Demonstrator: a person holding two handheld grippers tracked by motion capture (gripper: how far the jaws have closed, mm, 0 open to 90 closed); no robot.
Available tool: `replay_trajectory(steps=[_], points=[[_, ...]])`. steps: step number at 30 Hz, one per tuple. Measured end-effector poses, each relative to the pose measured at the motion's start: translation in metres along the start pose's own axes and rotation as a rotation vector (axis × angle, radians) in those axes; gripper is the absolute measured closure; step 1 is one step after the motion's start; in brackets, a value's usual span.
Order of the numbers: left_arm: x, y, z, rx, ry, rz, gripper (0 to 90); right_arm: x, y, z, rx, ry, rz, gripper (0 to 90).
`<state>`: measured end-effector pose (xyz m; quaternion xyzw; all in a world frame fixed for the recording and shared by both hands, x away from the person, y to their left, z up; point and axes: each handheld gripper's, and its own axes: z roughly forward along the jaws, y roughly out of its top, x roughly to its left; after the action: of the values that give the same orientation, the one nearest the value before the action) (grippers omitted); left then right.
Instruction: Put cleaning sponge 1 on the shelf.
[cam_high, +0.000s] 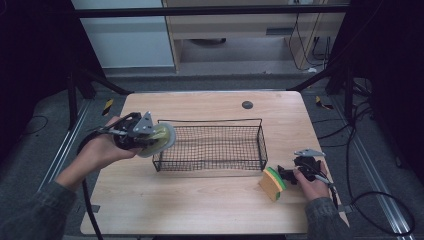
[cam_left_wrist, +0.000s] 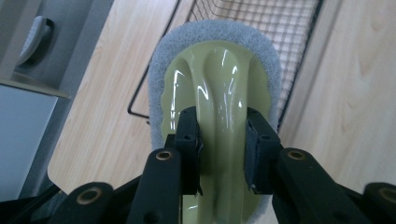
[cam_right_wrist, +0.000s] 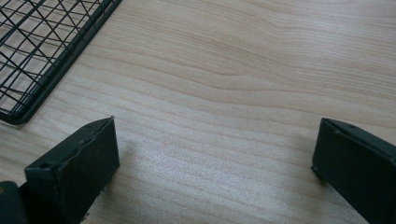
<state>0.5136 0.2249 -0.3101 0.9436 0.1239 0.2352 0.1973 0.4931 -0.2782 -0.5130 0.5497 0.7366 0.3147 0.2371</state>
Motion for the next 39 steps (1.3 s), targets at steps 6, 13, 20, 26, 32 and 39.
replay_trajectory(steps=[6,13,20,26,32,39], points=[[0.004,0.015,0.017,-0.009,0.032,0.012,70.2,0.000,-0.001,-0.001,0.000,0.004,0.002,0.8],[0.013,0.027,0.026,-0.023,0.027,0.044,70.2,0.000,-0.003,-0.003,0.002,0.011,-0.010,0.6],[0.016,0.036,0.036,-0.013,0.029,0.078,70.2,0.000,-0.002,-0.003,0.000,0.014,-0.009,0.6],[0.012,0.047,0.037,-0.003,0.031,0.117,70.2,0.000,-0.003,-0.003,0.000,0.011,-0.011,0.7],[0.010,0.053,0.038,0.001,0.027,0.138,70.2,0.000,-0.002,-0.003,0.000,0.012,-0.010,0.7],[0.011,0.059,0.049,0.020,0.019,0.155,70.1,0.000,-0.003,-0.003,0.000,0.011,-0.010,0.7]])
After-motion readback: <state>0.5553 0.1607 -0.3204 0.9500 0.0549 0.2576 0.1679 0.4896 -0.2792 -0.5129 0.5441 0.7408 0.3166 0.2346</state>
